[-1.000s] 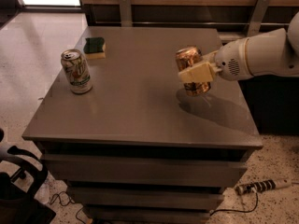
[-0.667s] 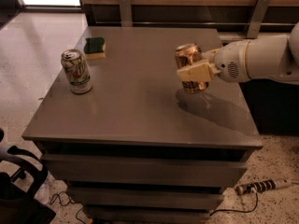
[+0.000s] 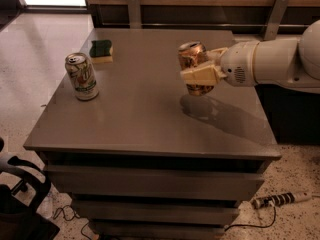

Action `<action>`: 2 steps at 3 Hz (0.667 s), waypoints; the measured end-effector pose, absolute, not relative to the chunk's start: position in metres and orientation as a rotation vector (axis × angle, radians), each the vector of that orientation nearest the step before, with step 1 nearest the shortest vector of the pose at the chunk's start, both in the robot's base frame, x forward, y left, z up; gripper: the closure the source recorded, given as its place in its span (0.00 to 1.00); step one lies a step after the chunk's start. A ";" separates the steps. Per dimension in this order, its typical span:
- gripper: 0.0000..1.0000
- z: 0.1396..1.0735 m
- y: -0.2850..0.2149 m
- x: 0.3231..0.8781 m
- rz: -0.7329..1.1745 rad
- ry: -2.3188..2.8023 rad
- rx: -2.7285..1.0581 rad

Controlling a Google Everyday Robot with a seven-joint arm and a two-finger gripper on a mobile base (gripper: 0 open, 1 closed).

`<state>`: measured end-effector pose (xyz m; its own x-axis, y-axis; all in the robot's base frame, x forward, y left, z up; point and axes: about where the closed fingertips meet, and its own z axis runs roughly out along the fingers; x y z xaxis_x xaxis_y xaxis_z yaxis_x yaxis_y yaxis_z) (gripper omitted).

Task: Place orange can upright

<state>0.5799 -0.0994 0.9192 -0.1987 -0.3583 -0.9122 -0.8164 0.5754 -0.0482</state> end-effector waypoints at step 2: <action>1.00 0.906 -0.073 0.590 0.638 1.733 -1.009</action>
Offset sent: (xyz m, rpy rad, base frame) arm 0.0164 0.0340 -0.0239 0.0747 -0.0114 0.1080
